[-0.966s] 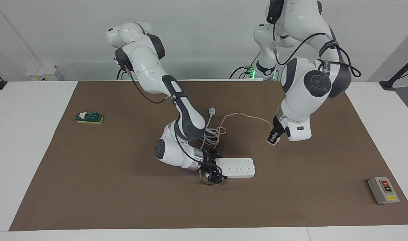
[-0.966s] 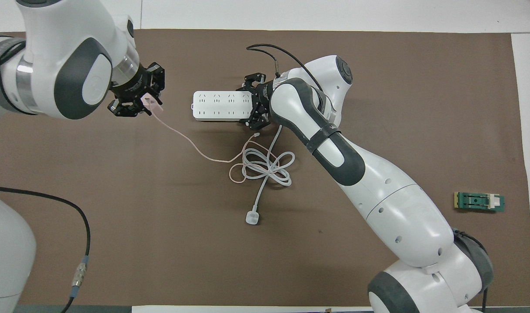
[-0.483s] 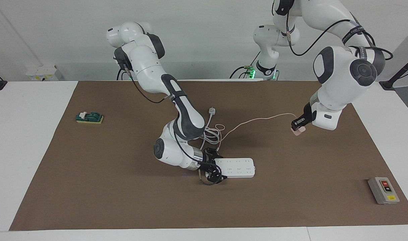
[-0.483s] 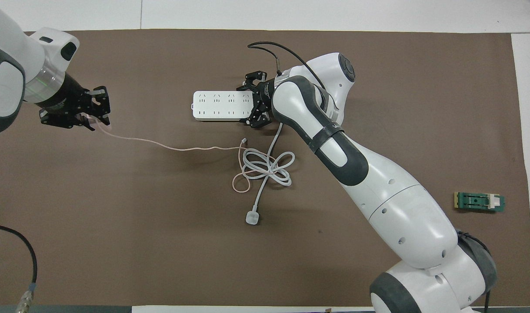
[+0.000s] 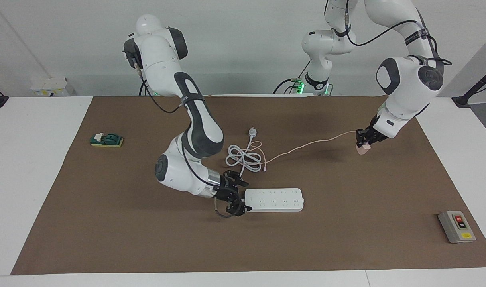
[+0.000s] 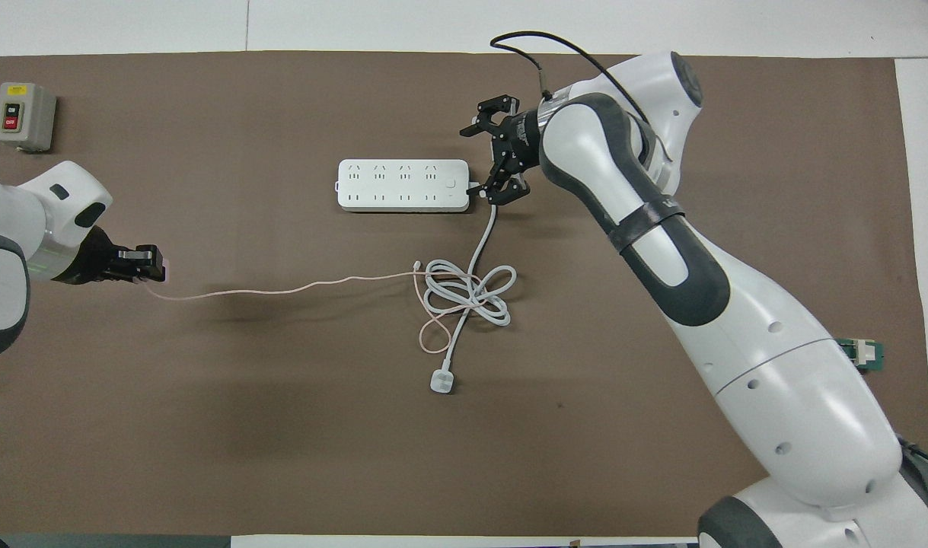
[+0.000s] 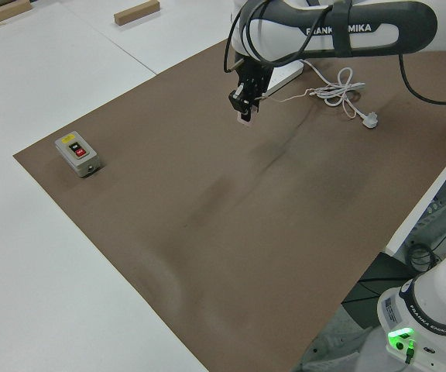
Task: Unplug charger and place it aside
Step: 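Lower the charger onto the table with the left gripper while the right gripper withdraws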
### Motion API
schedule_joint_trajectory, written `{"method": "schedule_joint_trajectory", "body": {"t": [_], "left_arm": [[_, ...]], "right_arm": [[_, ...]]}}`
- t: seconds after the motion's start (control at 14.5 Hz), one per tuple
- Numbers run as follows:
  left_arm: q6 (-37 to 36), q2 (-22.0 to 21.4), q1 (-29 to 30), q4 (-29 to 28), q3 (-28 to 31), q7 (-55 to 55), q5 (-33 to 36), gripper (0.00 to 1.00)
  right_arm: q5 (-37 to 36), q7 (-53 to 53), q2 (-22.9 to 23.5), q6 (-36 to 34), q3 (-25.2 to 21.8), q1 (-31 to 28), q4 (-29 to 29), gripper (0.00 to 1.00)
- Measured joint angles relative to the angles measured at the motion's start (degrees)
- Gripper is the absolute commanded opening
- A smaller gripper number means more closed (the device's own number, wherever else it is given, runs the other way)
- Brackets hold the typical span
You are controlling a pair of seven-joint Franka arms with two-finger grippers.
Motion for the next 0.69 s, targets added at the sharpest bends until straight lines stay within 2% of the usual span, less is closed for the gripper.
{"method": "schedule_joint_trajectory", "body": {"t": [0.14,0.34,0.69], "left_arm": [[4.28,-0.18,0.99,-2.85,-0.01,2.72,-1.66,0.00],[8.71,0.30,1.54,-3.92,-0.04,5.78,-5.44,0.00],[14.54,3.88,3.31,-4.42,-0.04,10.07,-10.43,0.00]], "right_arm": [[-0.25,0.00,-4.29,-5.19,-2.35,-1.63,-1.22,1.00],[-1.79,-0.09,-9.26,-12.27,-4.81,-4.82,-2.13,1.00],[-12.84,-2.90,-16.76,-18.60,-4.96,-8.24,-2.46,1.00]]}}
